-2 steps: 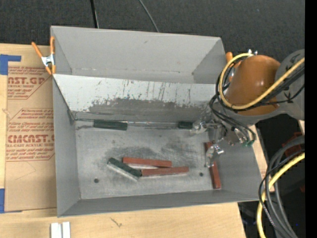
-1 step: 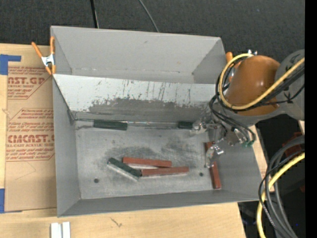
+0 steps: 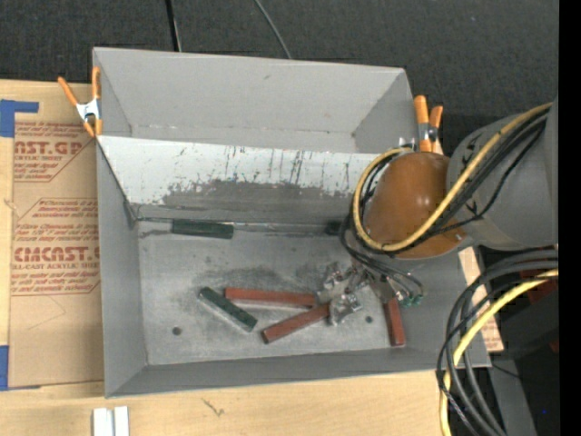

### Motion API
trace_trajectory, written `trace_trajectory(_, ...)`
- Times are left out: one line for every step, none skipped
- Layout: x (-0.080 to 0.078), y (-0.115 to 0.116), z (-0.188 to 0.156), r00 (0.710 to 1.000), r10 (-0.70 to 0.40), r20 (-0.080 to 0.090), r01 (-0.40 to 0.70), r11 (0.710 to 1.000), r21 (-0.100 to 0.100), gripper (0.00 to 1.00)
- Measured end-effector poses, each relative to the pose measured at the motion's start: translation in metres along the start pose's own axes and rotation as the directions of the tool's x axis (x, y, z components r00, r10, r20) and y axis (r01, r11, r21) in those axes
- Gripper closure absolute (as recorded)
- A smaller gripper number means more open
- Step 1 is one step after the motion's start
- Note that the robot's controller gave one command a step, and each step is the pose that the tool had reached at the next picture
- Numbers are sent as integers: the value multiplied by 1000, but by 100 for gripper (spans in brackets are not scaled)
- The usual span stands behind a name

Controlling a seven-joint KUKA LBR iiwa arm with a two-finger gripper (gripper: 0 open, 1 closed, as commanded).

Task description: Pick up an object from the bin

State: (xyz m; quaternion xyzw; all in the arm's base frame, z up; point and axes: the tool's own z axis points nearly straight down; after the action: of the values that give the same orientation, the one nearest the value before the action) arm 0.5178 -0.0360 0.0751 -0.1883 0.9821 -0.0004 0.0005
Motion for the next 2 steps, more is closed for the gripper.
trace_trajectory(0, 0, 0, 1000, 0, 0, 0, 1000, 0, 100)
trace_trajectory(-9, 5, -162, 999, -48, 6, 48, 999, 2, 100)
